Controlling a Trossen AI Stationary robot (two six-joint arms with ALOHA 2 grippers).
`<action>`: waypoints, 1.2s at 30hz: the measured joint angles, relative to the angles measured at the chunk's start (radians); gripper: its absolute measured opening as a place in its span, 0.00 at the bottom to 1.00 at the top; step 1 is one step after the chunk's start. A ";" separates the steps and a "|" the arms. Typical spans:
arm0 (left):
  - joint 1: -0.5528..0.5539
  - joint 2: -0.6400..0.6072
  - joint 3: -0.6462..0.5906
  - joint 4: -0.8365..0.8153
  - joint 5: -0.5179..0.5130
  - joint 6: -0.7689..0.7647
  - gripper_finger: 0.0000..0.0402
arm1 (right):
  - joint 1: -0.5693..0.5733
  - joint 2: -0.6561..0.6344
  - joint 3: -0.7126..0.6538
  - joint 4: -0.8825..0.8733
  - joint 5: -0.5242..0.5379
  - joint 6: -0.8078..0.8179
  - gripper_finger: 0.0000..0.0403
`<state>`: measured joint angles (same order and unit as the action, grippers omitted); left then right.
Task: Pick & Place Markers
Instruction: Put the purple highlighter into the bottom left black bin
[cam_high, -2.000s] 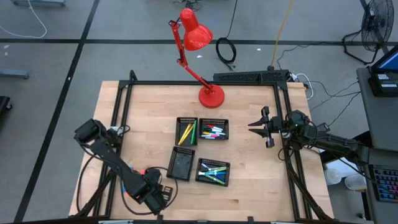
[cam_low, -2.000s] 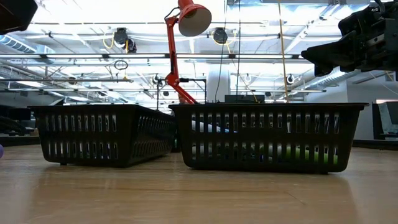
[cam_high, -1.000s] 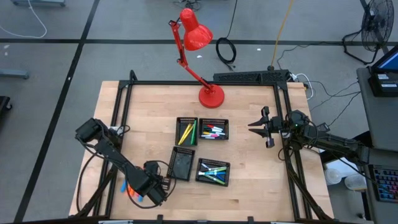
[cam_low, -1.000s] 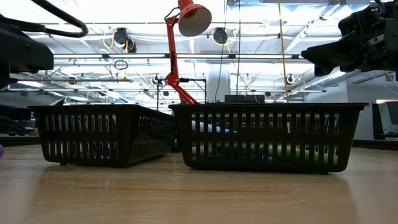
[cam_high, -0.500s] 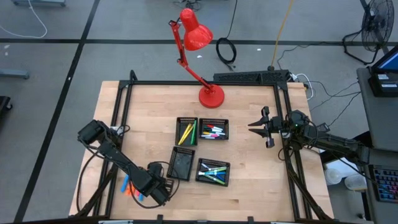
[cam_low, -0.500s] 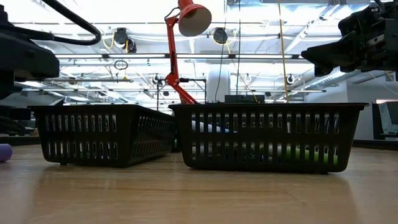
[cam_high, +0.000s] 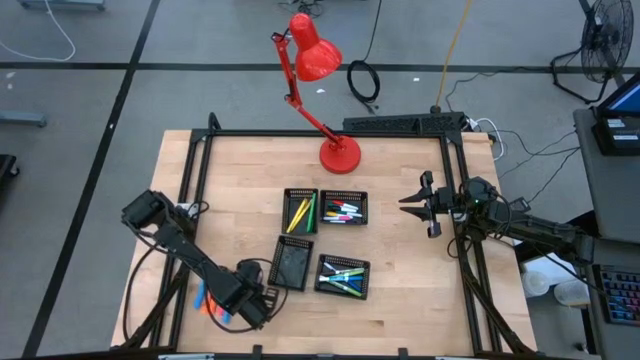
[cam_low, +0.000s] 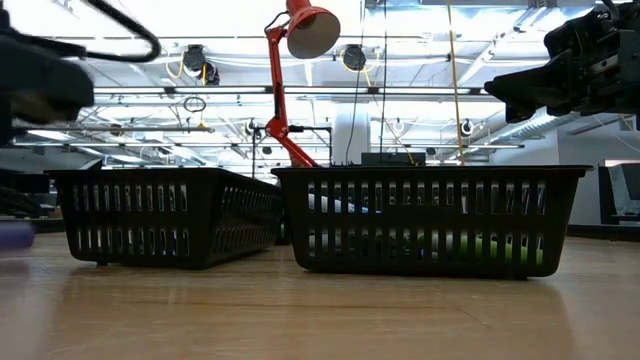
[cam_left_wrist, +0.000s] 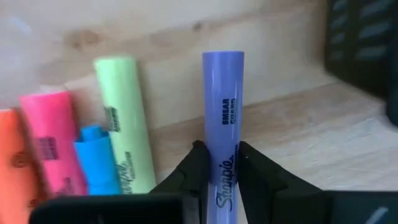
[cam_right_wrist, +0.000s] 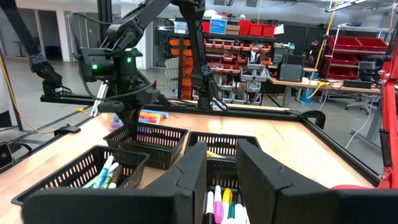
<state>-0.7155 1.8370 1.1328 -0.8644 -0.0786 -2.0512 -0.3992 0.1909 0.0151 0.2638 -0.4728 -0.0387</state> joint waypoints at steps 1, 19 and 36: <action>0.000 -0.014 0.000 -0.003 -0.002 0.008 0.15 | 0.000 0.000 0.000 0.000 0.000 0.000 0.19; 0.004 -0.238 0.018 -0.062 -0.136 0.041 0.15 | 0.000 0.000 0.000 0.000 0.000 0.000 0.19; 0.256 -0.254 0.019 0.066 -0.158 0.371 0.19 | 0.000 0.000 0.000 0.000 0.000 0.000 0.19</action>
<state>-0.4594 1.5829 1.1515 -0.7986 -0.2367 -1.6806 -0.3995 0.1906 0.0151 0.2638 -0.4725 -0.0387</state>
